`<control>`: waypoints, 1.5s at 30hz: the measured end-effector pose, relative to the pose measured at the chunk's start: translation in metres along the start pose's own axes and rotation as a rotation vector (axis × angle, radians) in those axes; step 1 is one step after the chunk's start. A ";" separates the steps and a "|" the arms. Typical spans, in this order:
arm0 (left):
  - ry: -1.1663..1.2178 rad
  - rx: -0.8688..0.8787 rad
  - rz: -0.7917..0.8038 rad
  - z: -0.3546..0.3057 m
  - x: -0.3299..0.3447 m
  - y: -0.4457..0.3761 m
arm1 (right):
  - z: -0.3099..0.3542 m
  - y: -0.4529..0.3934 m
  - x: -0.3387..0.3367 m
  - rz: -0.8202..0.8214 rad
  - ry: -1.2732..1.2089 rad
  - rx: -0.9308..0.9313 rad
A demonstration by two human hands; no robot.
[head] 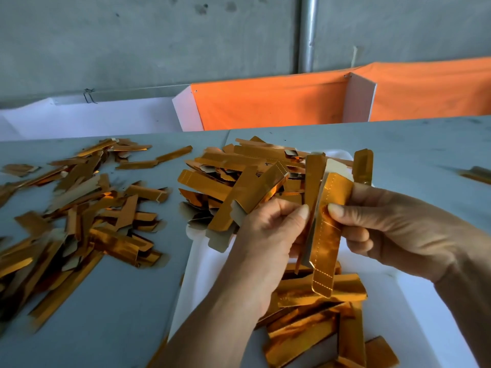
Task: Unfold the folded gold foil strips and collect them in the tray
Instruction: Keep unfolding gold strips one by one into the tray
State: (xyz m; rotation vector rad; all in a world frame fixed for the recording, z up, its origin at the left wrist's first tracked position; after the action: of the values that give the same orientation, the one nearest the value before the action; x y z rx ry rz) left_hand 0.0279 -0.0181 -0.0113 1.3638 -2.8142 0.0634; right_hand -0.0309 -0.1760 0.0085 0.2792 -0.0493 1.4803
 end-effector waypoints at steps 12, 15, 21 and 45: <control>-0.500 0.360 -0.186 -0.005 0.007 0.002 | 0.001 -0.001 0.001 -0.068 0.131 -0.064; -0.493 0.330 -0.202 -0.004 0.007 0.003 | 0.001 -0.001 0.003 -0.127 0.173 -0.082; -0.347 0.266 -0.159 -0.006 0.007 0.002 | 0.002 0.000 0.004 -0.169 0.204 -0.087; 0.402 -0.335 0.156 -0.004 -0.010 -0.003 | 0.000 0.003 0.016 -0.105 0.368 -0.110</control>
State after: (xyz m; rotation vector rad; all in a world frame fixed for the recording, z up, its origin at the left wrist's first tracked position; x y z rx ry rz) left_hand 0.0361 -0.0116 -0.0080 0.9375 -2.4486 -0.1149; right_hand -0.0325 -0.1604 0.0123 -0.0808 0.1771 1.3984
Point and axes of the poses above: each hand's wrist, its own y-axis away from the middle knuckle, its own x-axis out of the palm, z = x × y, the point moved 1 cm from there along -y, towards the middle knuckle, and after that the axes turned 1 degree about z, right-handed, at the moved point
